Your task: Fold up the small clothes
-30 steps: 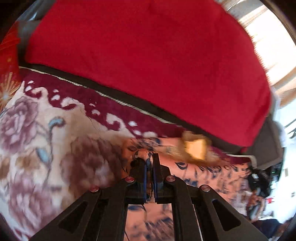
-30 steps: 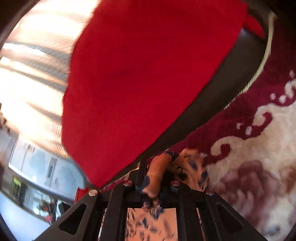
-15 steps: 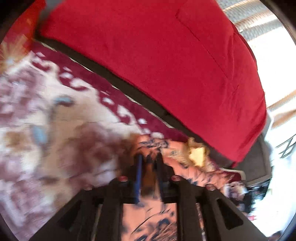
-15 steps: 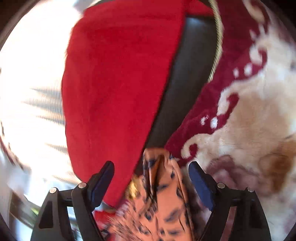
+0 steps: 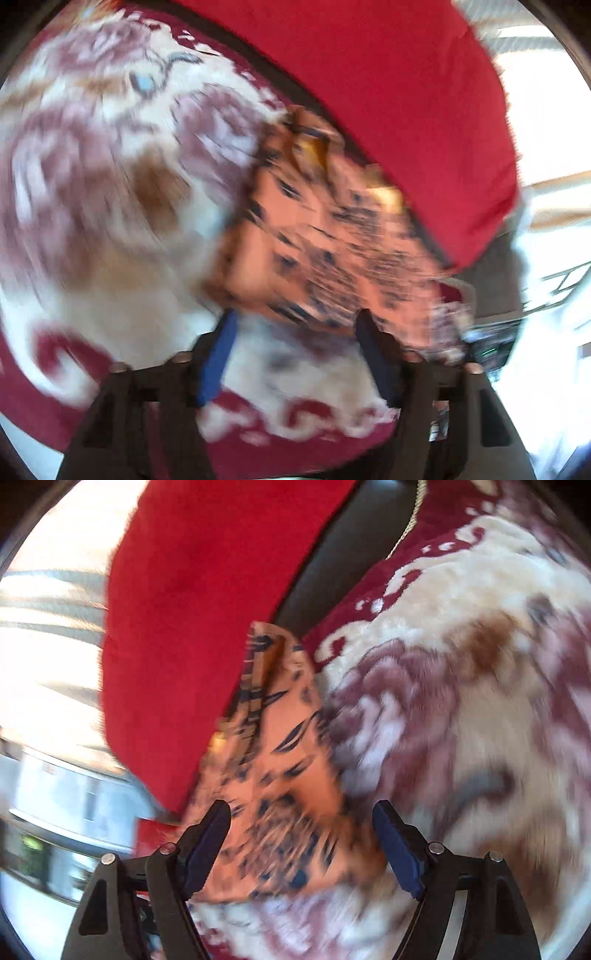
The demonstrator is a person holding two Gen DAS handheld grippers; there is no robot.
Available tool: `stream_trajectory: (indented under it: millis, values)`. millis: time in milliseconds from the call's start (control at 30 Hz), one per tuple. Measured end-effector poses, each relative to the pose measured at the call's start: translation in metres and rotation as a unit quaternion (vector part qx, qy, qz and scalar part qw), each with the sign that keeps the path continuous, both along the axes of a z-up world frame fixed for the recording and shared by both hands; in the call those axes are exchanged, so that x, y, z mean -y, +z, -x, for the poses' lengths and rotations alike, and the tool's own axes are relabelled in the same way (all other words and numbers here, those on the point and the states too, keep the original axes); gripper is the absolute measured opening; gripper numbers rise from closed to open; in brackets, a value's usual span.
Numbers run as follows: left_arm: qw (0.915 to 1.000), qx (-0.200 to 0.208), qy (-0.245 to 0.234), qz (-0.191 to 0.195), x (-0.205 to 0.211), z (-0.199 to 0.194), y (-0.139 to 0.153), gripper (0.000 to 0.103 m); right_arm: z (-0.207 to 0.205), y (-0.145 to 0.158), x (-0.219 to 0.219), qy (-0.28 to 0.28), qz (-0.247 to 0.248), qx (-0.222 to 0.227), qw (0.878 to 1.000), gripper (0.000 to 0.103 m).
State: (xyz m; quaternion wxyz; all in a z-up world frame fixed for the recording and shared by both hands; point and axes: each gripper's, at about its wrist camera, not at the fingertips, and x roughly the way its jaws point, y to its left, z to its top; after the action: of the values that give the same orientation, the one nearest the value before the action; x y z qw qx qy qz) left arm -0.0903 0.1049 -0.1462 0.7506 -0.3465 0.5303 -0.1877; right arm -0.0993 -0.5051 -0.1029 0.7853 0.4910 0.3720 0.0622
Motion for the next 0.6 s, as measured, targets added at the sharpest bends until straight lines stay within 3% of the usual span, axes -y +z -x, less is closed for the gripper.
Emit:
stream_trajectory:
  millis: [67, 167, 233, 433, 600]
  values:
    - [1.0, -0.008, -0.004, 0.004, 0.017, 0.013, -0.006, 0.073, 0.021, 0.0, -0.011, -0.011, -0.038, 0.022, 0.999, 0.082]
    - [0.9996, -0.019, 0.014, 0.015, 0.035, 0.01, -0.015, 0.073, 0.027, -0.009, -0.029, -0.012, -0.084, 0.015, 0.996, 0.083]
    - [0.9971, -0.03, 0.035, 0.06, 0.043, 0.003, -0.028, 0.073, 0.033, -0.022, -0.043, -0.014, -0.127, 0.004, 0.992, 0.083]
    - [0.9812, -0.074, 0.126, 0.126, 0.052, -0.007, -0.068, 0.071, 0.022, -0.025, -0.062, -0.033, -0.103, 0.007, 0.994, 0.083]
    - [0.9746, -0.08, 0.172, 0.119, 0.059, -0.022, -0.074, 0.043, -0.01, -0.034, -0.058, -0.077, -0.062, -0.005, 0.995, 0.08]
